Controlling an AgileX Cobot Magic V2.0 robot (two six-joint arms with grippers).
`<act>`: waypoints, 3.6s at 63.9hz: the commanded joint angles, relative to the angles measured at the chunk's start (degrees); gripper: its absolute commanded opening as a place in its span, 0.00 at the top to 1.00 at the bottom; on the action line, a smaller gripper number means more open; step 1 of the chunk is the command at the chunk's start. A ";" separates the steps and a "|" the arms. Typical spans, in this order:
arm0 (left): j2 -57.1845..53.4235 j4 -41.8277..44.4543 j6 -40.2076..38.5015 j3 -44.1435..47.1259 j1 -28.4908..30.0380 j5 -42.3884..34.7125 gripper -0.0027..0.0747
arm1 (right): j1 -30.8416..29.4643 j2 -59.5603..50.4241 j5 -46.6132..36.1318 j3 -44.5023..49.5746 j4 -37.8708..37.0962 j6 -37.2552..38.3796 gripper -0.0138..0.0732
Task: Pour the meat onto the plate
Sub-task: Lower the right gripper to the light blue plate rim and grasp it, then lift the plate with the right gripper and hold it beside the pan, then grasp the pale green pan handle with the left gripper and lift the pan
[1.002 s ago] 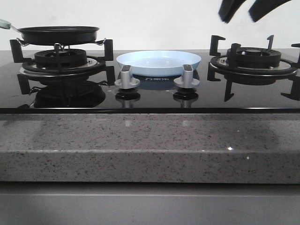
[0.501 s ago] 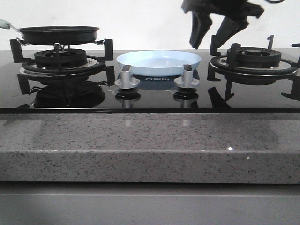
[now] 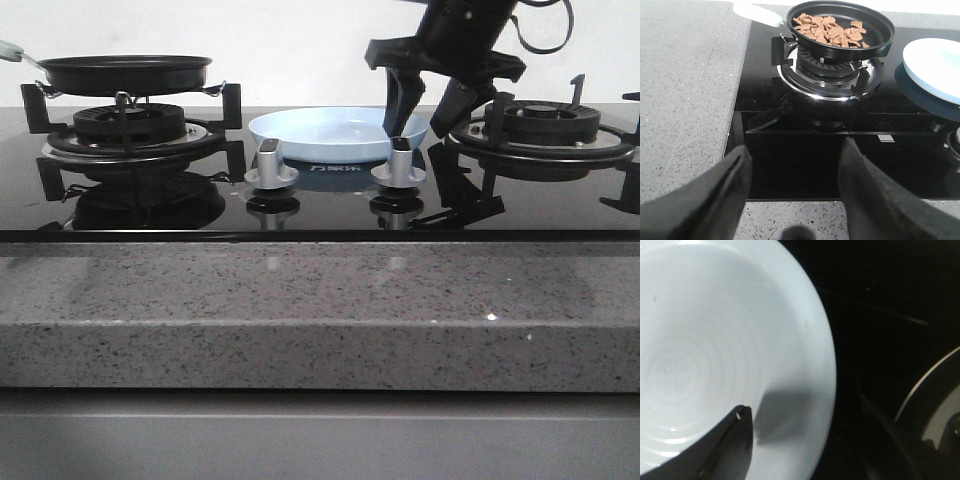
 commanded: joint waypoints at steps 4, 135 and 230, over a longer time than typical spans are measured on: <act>0.43 0.03 0.04 -2.02 -0.32 -4.41 0.47 | 0.09 -3.54 -1.08 -2.15 1.18 -0.59 0.36; 0.43 -0.19 0.04 -2.02 -0.32 -4.84 0.47 | 2.98 -46.53 -32.89 56.32 7.14 2.32 0.92; 31.20 -11.62 9.58 -29.63 12.24 9.44 0.18 | 2.98 -41.91 -31.94 56.25 9.75 2.32 0.92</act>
